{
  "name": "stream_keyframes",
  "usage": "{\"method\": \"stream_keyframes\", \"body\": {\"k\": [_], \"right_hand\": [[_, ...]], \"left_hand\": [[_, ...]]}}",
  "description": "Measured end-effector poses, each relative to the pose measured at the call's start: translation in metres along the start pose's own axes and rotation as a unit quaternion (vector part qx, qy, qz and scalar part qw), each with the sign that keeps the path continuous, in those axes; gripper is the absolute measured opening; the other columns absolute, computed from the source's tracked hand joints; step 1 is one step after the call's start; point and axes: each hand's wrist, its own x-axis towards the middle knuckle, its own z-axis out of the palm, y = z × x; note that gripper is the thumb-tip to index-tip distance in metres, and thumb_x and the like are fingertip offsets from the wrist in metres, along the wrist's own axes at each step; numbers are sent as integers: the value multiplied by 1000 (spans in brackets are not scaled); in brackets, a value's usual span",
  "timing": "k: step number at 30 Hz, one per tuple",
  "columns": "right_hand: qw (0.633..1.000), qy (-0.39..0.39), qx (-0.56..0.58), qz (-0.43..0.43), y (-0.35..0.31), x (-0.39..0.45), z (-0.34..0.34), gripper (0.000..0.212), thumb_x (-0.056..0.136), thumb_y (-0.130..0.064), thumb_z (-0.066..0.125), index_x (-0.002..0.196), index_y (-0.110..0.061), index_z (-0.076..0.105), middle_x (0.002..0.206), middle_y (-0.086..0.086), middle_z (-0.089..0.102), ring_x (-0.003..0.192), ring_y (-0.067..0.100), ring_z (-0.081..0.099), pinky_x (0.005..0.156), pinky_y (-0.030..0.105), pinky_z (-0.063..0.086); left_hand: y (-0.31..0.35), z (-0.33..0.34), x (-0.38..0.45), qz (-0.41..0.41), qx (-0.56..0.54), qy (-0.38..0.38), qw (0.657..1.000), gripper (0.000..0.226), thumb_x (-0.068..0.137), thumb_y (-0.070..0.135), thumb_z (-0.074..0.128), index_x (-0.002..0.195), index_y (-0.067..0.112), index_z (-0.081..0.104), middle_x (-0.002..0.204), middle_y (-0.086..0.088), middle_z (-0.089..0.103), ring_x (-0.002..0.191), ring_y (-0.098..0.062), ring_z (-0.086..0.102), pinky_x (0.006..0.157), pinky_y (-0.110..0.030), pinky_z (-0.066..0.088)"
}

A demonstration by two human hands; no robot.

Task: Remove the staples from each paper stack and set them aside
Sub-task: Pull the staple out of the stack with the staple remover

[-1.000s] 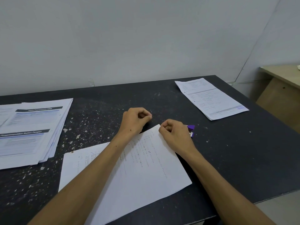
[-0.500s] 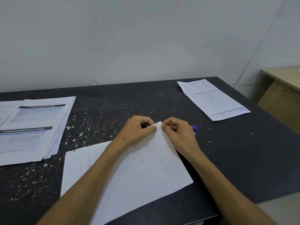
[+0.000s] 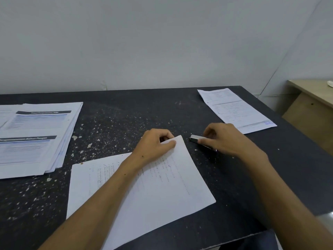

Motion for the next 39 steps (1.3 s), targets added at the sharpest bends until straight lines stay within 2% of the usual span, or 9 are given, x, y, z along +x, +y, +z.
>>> {"method": "stream_keyframes", "body": {"k": [6,10,15,17,21,24,27,33,39], "right_hand": [[999,-12,-48,4,-3,8,8,26,87,-51,75,84,-31,59,95,-3,66,85,19,63,72,36,53],[979,37,198,17,-11,1,2,30,88,-46,79,81,-20,66,76,-5,72,66,8,62,60,23,41],[871,52,489,24,-28,5,8,36,93,-36,76,78,-11,54,81,17,75,78,27,75,78,42,54],[845,70,529,29,-35,8,12,33,96,-34,73,84,-6,60,83,18,76,72,19,75,75,33,55],[847,128,515,41,-41,16,27,41,97,-40,69,75,-7,60,76,14,75,64,15,69,73,31,55],[869,254,423,28,-47,22,41,52,96,-39,67,63,-7,42,58,8,53,55,11,48,65,36,45],[876,339,343,-8,-58,22,48,48,96,-38,65,66,-9,41,53,0,45,52,11,39,61,42,44],[885,341,313,-43,-66,23,54,41,101,-34,63,71,-29,35,55,-13,41,52,5,44,57,24,37],[903,315,277,-92,-71,28,59,36,101,-34,61,75,-21,40,57,-10,45,51,10,41,54,29,43]], "left_hand": [[-1,0,-1,1,7,2,1000,10,91,20,71,84,24,78,81,15,75,76,-3,69,75,-27,58],[-1,1,-1,2,11,2,1000,9,91,21,71,86,23,78,82,15,75,76,-1,68,75,-26,57],[0,1,-1,0,17,6,1000,9,92,21,70,89,22,79,81,15,73,73,1,65,70,-18,50],[1,1,-2,3,14,7,1000,9,92,20,70,89,21,79,79,16,72,72,4,64,68,-17,47],[1,1,-2,2,19,6,1000,8,94,22,71,92,22,79,82,18,71,74,5,65,69,-14,47],[0,1,-2,0,21,7,1000,8,93,22,71,92,22,79,83,17,73,77,0,67,72,-17,51],[1,1,-2,2,19,12,1000,8,92,22,71,89,23,78,82,15,74,76,-2,68,72,-20,53],[2,1,-2,1,25,12,1000,8,91,22,71,89,23,79,81,18,73,77,2,68,73,-20,54],[3,0,-4,3,19,12,1000,9,89,19,71,88,23,79,79,15,74,75,-1,69,72,-20,53]]}}
